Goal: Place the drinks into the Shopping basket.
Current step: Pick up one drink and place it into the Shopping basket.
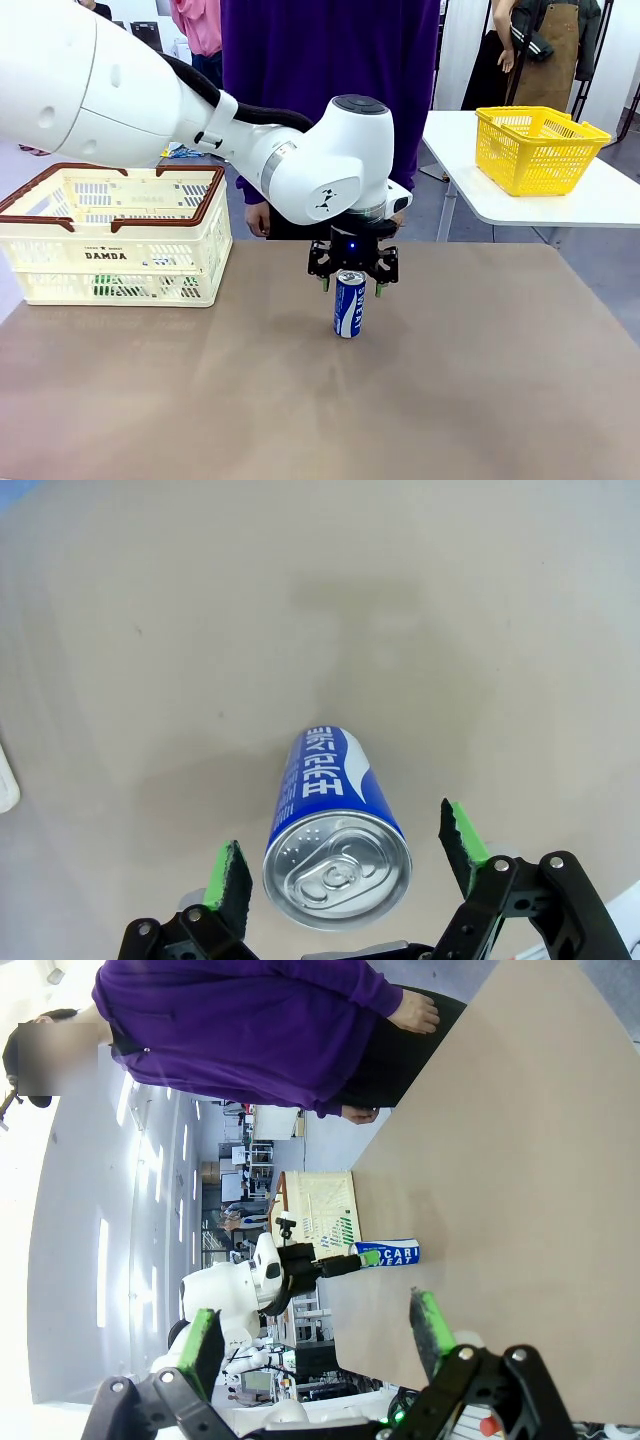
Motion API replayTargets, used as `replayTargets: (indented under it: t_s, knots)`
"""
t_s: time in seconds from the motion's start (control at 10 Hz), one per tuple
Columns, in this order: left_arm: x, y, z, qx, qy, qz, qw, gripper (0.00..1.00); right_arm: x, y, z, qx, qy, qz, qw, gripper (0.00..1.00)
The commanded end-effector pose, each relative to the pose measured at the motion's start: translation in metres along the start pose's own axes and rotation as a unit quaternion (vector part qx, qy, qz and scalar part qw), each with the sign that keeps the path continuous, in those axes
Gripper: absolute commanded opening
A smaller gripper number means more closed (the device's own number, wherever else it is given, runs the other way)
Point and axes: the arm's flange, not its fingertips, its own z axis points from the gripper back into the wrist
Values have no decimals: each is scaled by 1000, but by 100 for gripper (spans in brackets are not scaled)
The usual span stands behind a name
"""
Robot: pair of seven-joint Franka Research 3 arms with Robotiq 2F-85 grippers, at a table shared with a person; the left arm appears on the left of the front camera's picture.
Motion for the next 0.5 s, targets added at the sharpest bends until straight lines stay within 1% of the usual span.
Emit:
replayTargets:
  t_s: [0.0,0.1,0.4]
  knots:
    - [0,-3,-2,21,-28,12,999,43,2,2,0,12,-4,6,1000,100]
    - [0,-4,-3,25,-29,9,999,0,2,2,0,12,-4,6,1000,100]
    - [0,-2,-3,26,-32,9,999,0,2,2,0,12,-4,6,1000,100]
